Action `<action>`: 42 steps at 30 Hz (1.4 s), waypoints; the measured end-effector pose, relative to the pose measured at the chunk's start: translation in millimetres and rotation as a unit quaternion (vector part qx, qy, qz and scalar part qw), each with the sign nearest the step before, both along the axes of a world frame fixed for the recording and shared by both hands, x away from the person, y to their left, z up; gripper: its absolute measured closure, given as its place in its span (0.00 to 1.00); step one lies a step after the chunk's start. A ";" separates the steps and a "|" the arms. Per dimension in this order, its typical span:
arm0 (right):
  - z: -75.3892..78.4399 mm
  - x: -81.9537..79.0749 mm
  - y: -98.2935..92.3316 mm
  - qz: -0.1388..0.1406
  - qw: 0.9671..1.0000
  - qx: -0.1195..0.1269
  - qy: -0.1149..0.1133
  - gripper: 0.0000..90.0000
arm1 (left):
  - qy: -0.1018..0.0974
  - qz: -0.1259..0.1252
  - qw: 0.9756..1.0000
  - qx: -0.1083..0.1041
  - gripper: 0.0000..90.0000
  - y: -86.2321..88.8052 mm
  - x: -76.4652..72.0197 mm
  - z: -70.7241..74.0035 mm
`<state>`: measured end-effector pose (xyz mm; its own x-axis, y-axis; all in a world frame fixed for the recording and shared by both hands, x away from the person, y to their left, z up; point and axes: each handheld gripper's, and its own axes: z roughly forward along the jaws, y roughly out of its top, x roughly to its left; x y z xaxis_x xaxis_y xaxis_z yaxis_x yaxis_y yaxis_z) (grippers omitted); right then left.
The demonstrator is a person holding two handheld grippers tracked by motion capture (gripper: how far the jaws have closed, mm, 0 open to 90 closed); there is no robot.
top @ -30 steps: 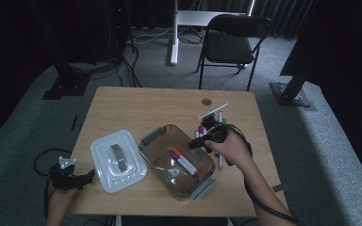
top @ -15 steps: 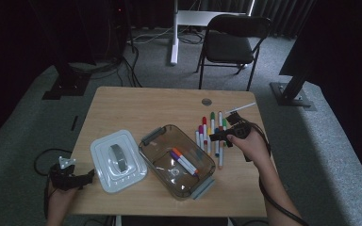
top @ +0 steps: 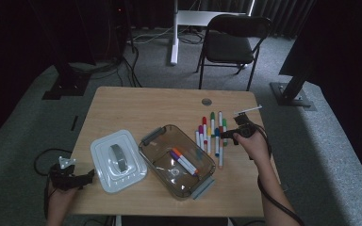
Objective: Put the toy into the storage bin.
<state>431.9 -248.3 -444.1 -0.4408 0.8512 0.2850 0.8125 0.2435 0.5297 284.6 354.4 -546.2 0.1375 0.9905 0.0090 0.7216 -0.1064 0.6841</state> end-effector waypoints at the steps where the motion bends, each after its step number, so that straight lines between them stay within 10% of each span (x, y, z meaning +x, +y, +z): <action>1: -3.4 2.9 -2.3 -0.009 1.000 -0.002 0.001 0.62 | 0.000 0.000 1.000 0.000 0.01 0.0 0.0 0.0; 14: -40.7 40.2 -22.0 -0.116 0.993 -0.008 0.008 0.70 | 0.000 0.000 1.000 0.000 0.01 0.0 0.0 0.0; 42: -69.0 77.4 -13.9 -0.162 0.983 -0.063 0.054 0.84 | 0.000 0.000 1.000 0.000 0.01 0.0 0.0 0.0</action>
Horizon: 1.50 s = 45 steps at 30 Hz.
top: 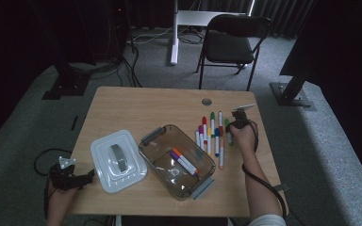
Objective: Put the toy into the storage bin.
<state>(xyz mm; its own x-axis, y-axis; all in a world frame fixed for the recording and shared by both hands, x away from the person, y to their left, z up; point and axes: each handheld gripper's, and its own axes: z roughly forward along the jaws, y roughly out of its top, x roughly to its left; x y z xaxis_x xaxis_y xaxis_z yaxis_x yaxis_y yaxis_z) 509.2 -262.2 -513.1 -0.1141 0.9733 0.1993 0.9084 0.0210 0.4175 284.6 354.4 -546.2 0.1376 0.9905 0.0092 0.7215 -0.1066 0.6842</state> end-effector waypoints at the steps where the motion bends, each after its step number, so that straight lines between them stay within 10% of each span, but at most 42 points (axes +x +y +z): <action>1: 0.7 -0.5 -1.6 -0.004 1.000 0.000 -0.002 0.84 | 0.000 0.000 1.000 0.000 0.01 0.0 0.0 0.0; 21: 25.0 -25.6 -19.8 -0.010 0.999 0.039 -0.020 0.85 | 0.000 0.000 1.000 0.000 0.01 0.0 0.0 0.0; 30: 68.0 -44.1 -4.5 0.033 0.996 0.067 -0.057 0.85 | 0.000 0.000 1.000 0.000 0.01 0.0 0.0 0.0; 38: 118.1 -66.8 29.7 0.103 0.986 0.085 -0.103 0.85 | 0.000 0.000 1.000 0.000 0.01 0.0 0.0 0.0; 45: 159.3 -98.4 74.0 0.187 0.967 0.107 -0.139 0.85 | 0.000 0.000 1.000 0.000 0.01 -0.1 0.0 0.0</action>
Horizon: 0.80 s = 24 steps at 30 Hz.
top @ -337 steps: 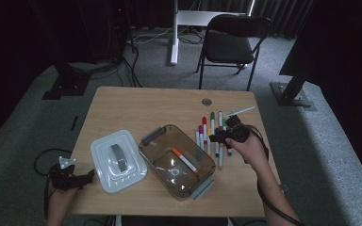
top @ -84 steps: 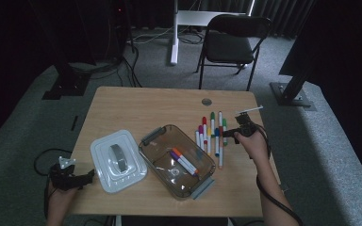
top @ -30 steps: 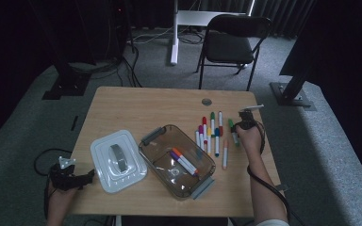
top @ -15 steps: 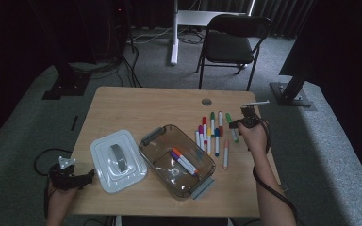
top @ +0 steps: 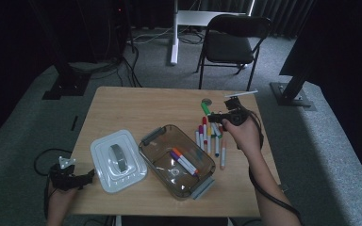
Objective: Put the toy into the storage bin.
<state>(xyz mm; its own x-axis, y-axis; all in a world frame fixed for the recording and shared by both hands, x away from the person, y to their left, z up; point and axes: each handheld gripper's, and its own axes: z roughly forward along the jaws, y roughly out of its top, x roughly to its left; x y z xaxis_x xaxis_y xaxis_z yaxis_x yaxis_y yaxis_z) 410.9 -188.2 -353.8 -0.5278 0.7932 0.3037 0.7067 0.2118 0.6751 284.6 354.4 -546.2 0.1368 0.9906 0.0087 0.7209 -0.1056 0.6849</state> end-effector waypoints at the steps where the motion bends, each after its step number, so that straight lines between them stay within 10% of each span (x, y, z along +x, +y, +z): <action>1: 3.4 -3.7 5.3 0.010 1.000 0.001 -0.004 0.85 | 0.000 0.000 1.000 0.001 0.01 0.1 0.0 0.0; 11: 10.6 -27.9 49.3 0.092 0.996 0.018 -0.004 0.85 | 0.001 -0.001 1.000 0.000 0.01 0.1 0.0 0.1; 24: -22.1 -47.8 100.0 0.164 0.985 0.003 0.046 0.85 | 0.000 -0.001 1.000 0.001 0.01 0.1 0.1 0.0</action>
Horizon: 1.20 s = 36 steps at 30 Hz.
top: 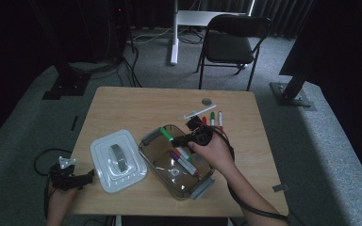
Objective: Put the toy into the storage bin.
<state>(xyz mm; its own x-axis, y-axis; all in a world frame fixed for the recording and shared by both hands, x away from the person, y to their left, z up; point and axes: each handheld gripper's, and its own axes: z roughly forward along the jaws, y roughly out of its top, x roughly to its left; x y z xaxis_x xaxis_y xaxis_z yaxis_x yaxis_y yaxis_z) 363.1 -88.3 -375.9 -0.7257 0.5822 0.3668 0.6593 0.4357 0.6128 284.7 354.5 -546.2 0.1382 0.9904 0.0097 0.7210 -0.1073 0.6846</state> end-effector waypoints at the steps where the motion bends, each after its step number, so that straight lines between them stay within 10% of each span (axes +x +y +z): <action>1: -11.5 -0.2 7.1 0.008 1.000 -0.014 0.012 0.85 | 0.000 0.000 1.000 0.000 0.00 0.0 0.0 0.0; 15: -61.7 2.5 42.3 0.043 0.994 -0.077 0.065 0.85 | 0.000 0.001 1.000 -0.001 0.01 -0.2 0.0 -0.1; 36: -104.8 2.0 75.0 0.085 0.974 -0.183 0.104 0.85 | 0.000 0.000 1.000 0.000 0.01 0.0 -0.1 0.0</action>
